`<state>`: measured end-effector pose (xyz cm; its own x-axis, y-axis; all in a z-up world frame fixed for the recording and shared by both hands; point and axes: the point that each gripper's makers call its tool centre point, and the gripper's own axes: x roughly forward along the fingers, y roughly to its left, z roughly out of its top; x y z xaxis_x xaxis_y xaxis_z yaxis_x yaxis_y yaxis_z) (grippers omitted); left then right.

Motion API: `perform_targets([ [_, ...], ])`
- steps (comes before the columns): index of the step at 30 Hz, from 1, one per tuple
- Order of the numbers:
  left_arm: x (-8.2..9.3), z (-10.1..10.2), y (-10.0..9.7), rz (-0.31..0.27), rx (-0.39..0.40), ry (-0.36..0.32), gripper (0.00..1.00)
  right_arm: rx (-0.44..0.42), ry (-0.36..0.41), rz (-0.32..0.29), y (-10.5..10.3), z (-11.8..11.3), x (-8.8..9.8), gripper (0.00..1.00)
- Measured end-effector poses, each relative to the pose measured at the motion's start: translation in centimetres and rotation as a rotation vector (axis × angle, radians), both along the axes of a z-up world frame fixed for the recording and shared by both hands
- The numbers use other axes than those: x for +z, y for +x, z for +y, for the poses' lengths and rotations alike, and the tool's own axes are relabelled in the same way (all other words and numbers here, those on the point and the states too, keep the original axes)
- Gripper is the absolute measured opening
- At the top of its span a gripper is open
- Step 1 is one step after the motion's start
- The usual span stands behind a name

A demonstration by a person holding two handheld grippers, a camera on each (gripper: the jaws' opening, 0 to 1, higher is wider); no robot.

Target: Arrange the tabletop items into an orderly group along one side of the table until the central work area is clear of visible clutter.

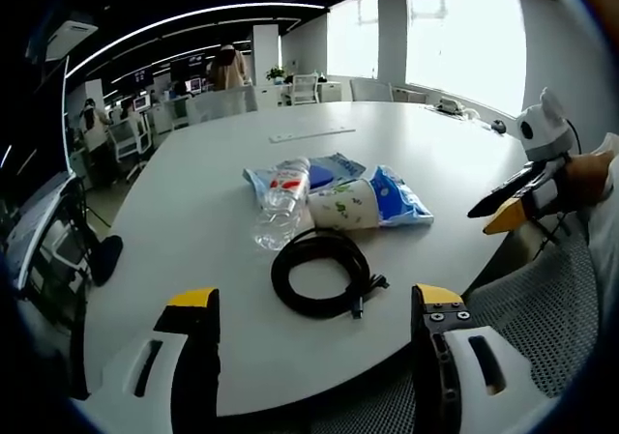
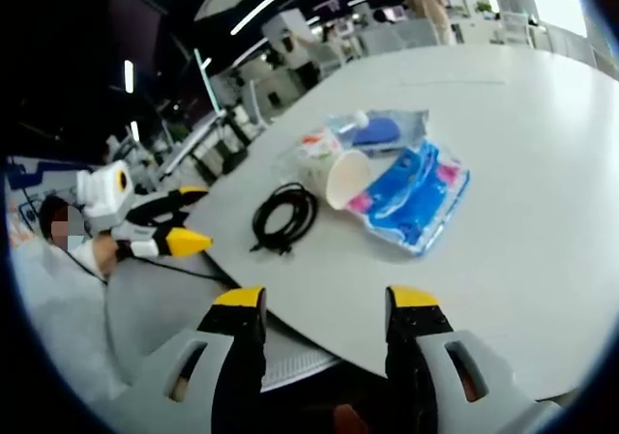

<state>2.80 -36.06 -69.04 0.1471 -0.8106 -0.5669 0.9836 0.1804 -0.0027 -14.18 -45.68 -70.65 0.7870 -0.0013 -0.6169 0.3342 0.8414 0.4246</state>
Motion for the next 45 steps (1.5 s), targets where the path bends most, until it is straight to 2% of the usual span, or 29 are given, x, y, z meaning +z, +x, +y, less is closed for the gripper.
perform_targets([
  [7,0.2,0.0,0.1,-0.005,0.001,-0.006,0.81,0.030,-0.023,0.016,0.3,-0.1,0.2,0.44],
  [21,0.5,0.0,0.3,-0.008,0.015,-0.020,0.81,0.047,-0.055,-0.024,2.6,-1.4,1.5,0.40],
  [35,0.8,-0.1,0.5,0.015,0.018,-0.028,0.78,0.072,-0.016,-0.041,2.4,0.2,1.2,0.37],
  [37,1.0,-0.1,0.7,0.024,0.028,-0.035,0.78,0.082,-0.014,-0.043,2.4,0.6,1.3,0.37],
  [41,1.9,-0.2,2.1,0.081,0.083,-0.080,0.75,0.094,-0.008,-0.046,2.1,1.1,1.3,0.36],
  [45,3.2,-1.3,4.0,0.079,0.092,-0.096,0.70,0.101,-0.006,-0.044,1.7,1.4,1.2,0.36],
])
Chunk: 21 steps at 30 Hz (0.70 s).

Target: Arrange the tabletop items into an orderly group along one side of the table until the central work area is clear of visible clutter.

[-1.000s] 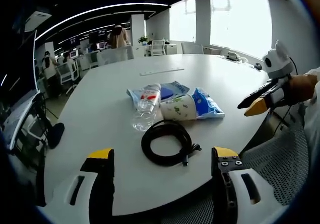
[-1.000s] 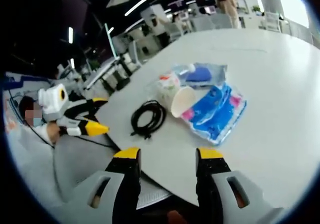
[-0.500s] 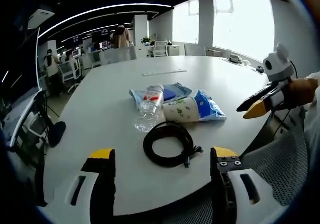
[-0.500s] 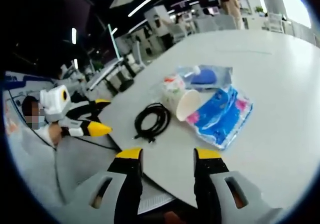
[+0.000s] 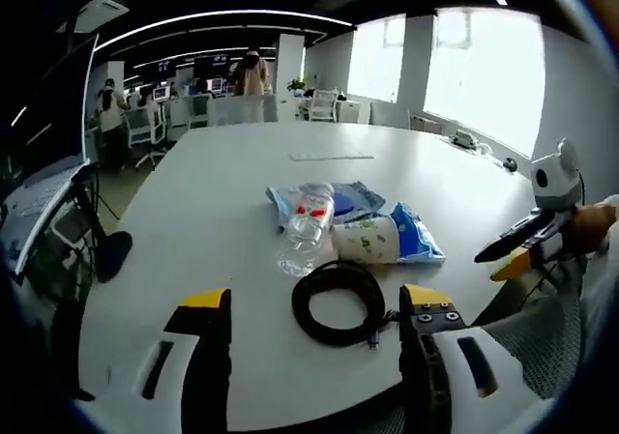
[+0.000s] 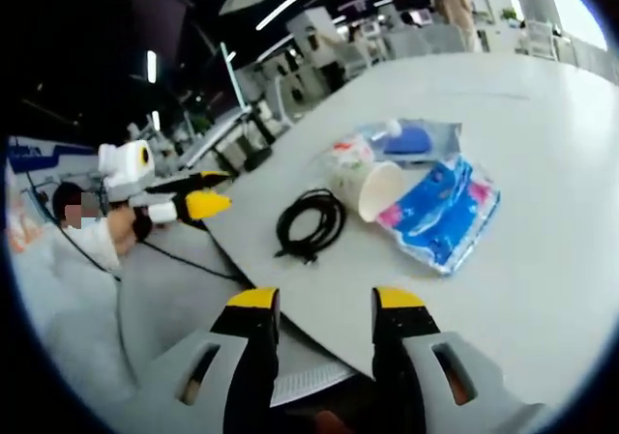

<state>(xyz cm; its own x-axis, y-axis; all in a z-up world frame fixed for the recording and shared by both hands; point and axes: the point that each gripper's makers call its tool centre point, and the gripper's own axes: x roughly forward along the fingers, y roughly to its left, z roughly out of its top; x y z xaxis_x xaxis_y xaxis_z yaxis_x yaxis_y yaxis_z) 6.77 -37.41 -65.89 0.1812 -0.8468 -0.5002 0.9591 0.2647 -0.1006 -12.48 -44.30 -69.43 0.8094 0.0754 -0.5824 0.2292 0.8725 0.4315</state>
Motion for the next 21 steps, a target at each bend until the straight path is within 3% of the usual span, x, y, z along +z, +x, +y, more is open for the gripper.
perform_targets([
  [5,1.7,-2.2,1.2,0.014,-0.021,-0.042,0.69,-0.013,0.007,0.005,-0.6,-0.2,-0.4,0.35],
  [13,3.4,-6.1,1.6,-0.036,-0.113,-0.033,0.72,-0.047,0.013,0.003,-1.1,-0.6,-0.4,0.35],
  [21,3.7,-9.1,1.4,-0.063,-0.182,0.001,0.71,-0.062,0.018,0.006,-1.5,-0.6,-0.4,0.35],
])
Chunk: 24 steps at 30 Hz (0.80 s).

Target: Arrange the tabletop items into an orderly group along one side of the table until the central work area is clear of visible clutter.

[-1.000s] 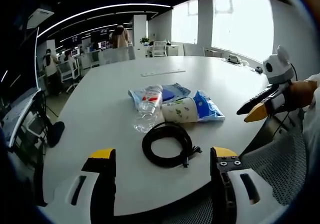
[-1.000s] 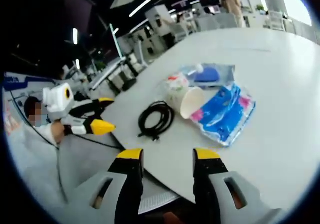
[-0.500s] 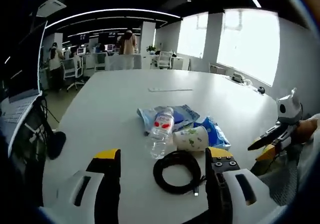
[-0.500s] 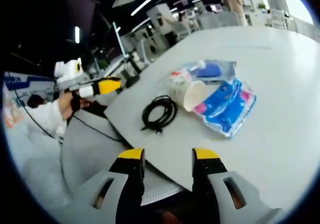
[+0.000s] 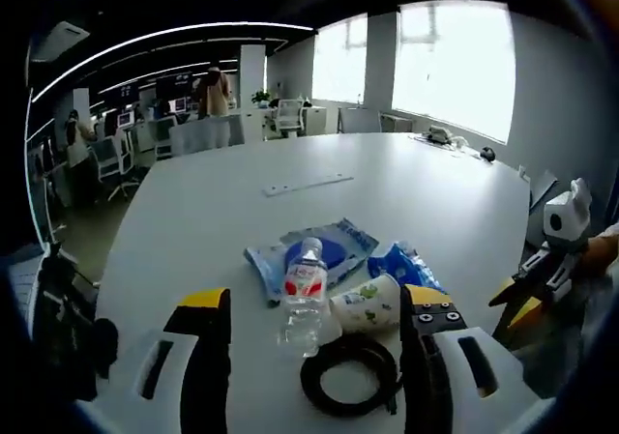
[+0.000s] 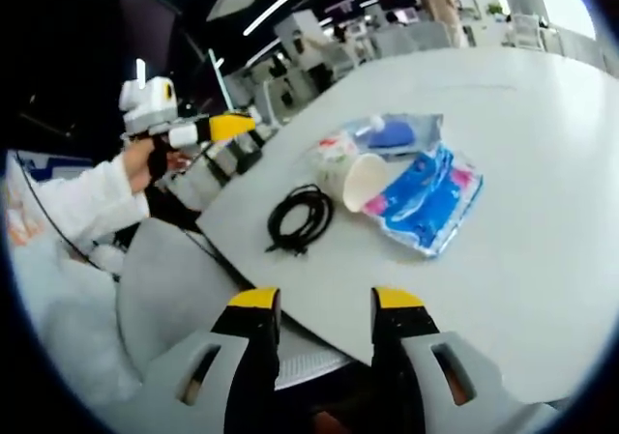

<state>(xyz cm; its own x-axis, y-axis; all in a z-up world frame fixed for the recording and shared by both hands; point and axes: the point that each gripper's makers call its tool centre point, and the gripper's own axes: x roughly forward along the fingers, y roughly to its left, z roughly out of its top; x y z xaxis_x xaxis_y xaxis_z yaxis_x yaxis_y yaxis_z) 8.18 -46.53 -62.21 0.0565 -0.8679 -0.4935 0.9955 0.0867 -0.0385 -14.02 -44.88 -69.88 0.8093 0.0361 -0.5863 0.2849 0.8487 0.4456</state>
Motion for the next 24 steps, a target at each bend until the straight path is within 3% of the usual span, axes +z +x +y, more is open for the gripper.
perform_targets([
  [7,0.2,-2.9,-0.3,-0.011,-0.054,0.026,0.70,-0.017,0.009,0.003,-0.5,-0.1,-0.2,0.35],
  [18,0.9,-6.8,-0.4,0.037,-0.069,0.023,0.69,-0.044,0.004,-0.001,-1.4,-0.3,0.4,0.34],
  [24,0.9,-8.6,-0.6,0.024,-0.091,0.037,0.69,-0.069,0.009,0.002,-2.2,-0.5,0.4,0.34],
])
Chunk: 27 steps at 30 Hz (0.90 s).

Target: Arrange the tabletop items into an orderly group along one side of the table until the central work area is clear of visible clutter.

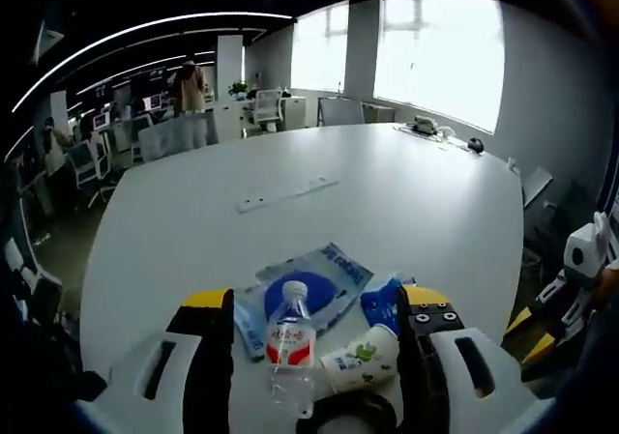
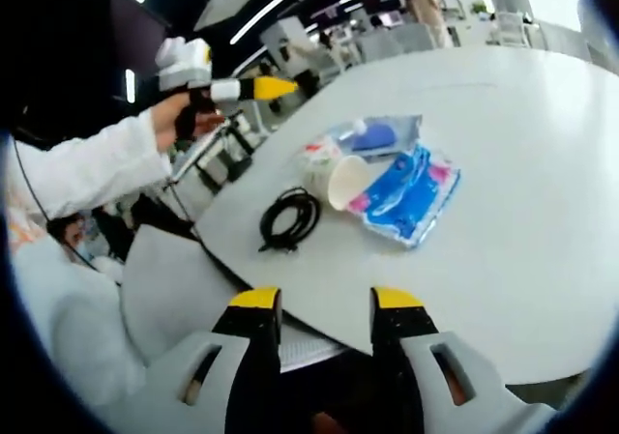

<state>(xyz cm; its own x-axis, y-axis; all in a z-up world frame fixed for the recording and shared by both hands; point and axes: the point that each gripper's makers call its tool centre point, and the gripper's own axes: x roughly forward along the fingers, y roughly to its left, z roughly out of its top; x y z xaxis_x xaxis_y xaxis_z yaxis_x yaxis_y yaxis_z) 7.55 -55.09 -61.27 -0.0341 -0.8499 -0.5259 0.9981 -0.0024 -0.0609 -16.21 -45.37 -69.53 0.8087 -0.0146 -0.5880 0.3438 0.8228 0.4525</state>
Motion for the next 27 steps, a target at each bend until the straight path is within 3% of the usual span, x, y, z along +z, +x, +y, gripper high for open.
perform_targets([
  [11,-2.2,-1.8,-0.1,0.045,0.005,0.080,0.67,-0.051,0.012,-0.003,-1.3,-0.5,0.4,0.34],
  [18,-2.6,-3.2,0.4,0.023,-0.004,0.103,0.66,-0.067,0.025,0.004,-1.9,-0.6,0.0,0.34],
  [27,-6.2,-3.7,0.6,0.021,-0.001,0.222,0.61,-0.074,0.044,0.013,-2.7,-0.4,-0.6,0.34],
])
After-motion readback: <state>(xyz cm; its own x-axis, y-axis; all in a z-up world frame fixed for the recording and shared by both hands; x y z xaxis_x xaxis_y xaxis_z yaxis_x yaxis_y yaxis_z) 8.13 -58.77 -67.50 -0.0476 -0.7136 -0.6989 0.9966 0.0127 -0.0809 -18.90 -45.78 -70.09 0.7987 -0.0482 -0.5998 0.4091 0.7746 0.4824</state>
